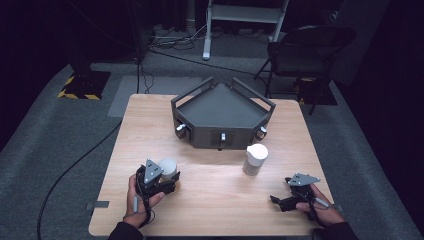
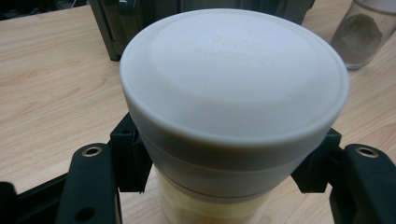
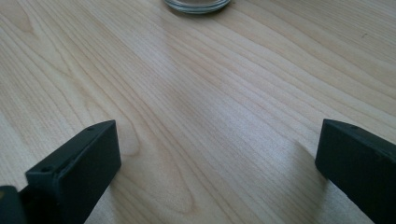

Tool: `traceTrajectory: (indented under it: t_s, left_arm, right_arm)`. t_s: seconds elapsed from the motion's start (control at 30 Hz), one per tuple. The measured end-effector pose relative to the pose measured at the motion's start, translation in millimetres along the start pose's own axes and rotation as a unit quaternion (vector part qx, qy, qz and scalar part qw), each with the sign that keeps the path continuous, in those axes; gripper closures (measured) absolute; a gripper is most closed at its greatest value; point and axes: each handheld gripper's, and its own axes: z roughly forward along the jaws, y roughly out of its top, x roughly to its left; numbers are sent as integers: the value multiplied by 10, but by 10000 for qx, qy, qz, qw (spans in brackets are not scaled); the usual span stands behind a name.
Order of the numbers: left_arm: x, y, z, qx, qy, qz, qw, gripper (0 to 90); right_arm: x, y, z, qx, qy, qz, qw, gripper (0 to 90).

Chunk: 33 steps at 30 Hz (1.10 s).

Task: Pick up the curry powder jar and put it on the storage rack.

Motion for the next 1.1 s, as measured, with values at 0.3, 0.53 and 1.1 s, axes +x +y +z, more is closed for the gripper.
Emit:
traceTrajectory:
  t_s: [0.3, 0.53, 1.1]
  left_arm:
    - [1, 97, 29, 59, -33, 69, 10000, 349]
    - [8, 161, 45, 50, -7, -39, 10000, 349]
    - [-15, 672, 104, -58, 6, 34, 10000, 348]
  right_arm:
    - [0, 0, 0, 0, 0, 0, 10000, 0]
    - [-2, 0, 0, 0, 4, -5, 10000, 0]
    - [-2, -1, 0, 0, 4, -4, 10000, 0]
